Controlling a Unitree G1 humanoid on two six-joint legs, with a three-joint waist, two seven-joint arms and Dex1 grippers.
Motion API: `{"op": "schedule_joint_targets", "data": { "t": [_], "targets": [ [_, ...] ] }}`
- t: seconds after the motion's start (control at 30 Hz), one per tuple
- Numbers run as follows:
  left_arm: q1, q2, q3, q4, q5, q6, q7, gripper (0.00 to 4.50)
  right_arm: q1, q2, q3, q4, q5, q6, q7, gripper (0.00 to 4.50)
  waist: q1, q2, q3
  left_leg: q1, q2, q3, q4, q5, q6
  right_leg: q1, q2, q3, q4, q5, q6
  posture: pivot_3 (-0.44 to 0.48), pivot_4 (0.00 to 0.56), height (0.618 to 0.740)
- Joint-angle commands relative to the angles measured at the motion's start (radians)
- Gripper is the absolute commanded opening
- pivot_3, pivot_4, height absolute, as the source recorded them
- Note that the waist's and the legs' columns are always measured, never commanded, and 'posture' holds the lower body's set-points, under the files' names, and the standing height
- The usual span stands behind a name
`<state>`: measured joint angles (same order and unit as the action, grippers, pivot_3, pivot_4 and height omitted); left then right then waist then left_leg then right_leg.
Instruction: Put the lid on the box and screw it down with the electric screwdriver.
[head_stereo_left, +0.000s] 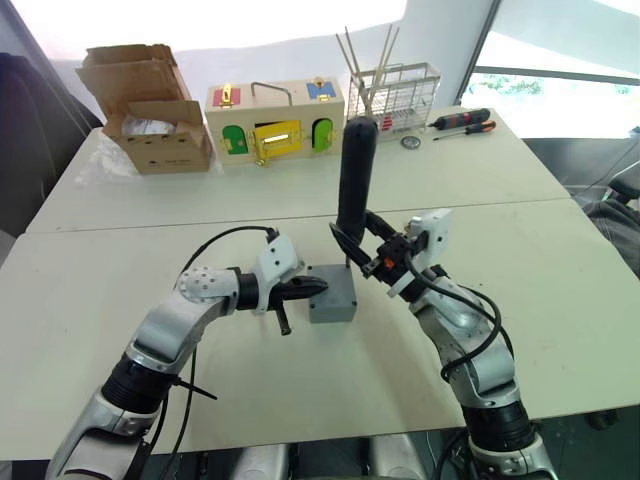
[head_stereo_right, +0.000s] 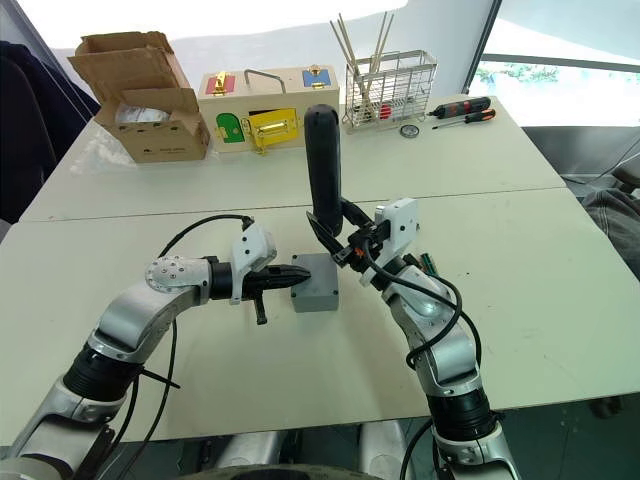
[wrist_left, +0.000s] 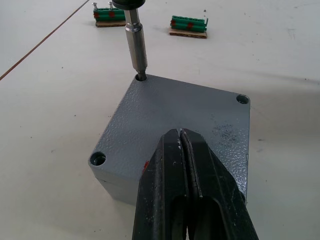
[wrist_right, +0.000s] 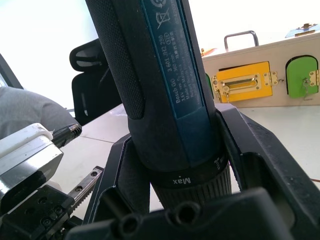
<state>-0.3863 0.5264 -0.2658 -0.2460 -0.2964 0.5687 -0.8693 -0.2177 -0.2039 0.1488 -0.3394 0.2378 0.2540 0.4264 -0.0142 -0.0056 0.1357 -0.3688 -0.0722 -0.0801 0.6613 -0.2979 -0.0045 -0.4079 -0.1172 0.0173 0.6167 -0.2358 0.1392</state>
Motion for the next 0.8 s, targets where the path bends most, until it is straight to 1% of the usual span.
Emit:
{"op": "schedule_joint_targets", "data": {
  "t": [0.03, 0.13, 0.23, 0.27, 0.4, 0.53, 0.8],
  "targets": [
    [0.026, 0.000, -0.026, 0.004, 0.017, 0.007, 0.004, 0.00, 0.060, 0.009, 0.049, 0.102, -0.017, 0.049, 0.004, 1.79, 0.000, 0.000, -0.003, 0.001, 0.000, 0.000, 0.000, 0.000, 0.000, 0.001, 0.000, 0.000, 0.000, 0.000, 0.000, 0.000, 0.150, 0.734],
    [0.031, -0.002, -0.034, 0.009, 0.029, 0.017, 0.012, 0.00, 0.070, 0.021, 0.051, 0.094, -0.015, 0.041, 0.002, 1.79, 0.000, -0.001, -0.005, 0.004, 0.000, 0.000, -0.002, -0.001, 0.000, 0.004, 0.000, 0.000, -0.002, 0.000, 0.000, 0.000, 0.150, 0.734],
    [0.029, 0.001, -0.041, 0.011, 0.038, 0.034, 0.014, 0.00, 0.079, 0.037, 0.044, 0.085, -0.008, 0.036, -0.002, 1.79, 0.000, -0.003, -0.007, 0.015, 0.001, 0.000, -0.009, -0.001, 0.000, 0.013, 0.000, 0.000, -0.005, -0.002, 0.000, 0.000, 0.150, 0.734],
    [0.028, 0.003, -0.044, 0.012, 0.040, 0.034, 0.013, 0.00, 0.081, 0.040, 0.042, 0.083, -0.008, 0.034, -0.003, 1.79, 0.000, -0.004, -0.008, 0.016, 0.001, 0.000, -0.010, -0.001, 0.000, 0.013, -0.001, 0.000, -0.005, -0.003, -0.001, 0.000, 0.150, 0.734],
    [0.029, 0.006, -0.052, 0.013, 0.048, 0.026, 0.011, 0.00, 0.083, 0.042, 0.041, 0.079, -0.012, 0.033, -0.001, 1.79, -0.001, -0.004, -0.009, 0.018, 0.001, 0.000, -0.012, -0.001, 0.000, 0.013, 0.000, 0.000, -0.004, -0.005, -0.001, 0.000, 0.150, 0.734],
    [0.030, 0.004, -0.054, 0.012, 0.051, 0.026, 0.010, 0.00, 0.087, 0.015, 0.067, 0.101, -0.056, 0.032, 0.007, 1.79, 0.000, -0.004, -0.010, 0.018, 0.001, 0.000, -0.012, -0.001, 0.000, 0.013, 0.000, 0.000, -0.004, -0.005, -0.001, 0.000, 0.150, 0.734],
    [0.029, 0.000, -0.053, 0.009, 0.049, 0.027, 0.015, 0.00, 0.102, 0.039, 0.051, 0.113, -0.042, 0.040, -0.009, 1.79, 0.000, -0.005, -0.012, 0.018, 0.001, -0.001, -0.013, -0.001, 0.000, 0.013, -0.001, 0.000, -0.004, -0.006, -0.001, 0.000, 0.150, 0.734]
  ]
}}
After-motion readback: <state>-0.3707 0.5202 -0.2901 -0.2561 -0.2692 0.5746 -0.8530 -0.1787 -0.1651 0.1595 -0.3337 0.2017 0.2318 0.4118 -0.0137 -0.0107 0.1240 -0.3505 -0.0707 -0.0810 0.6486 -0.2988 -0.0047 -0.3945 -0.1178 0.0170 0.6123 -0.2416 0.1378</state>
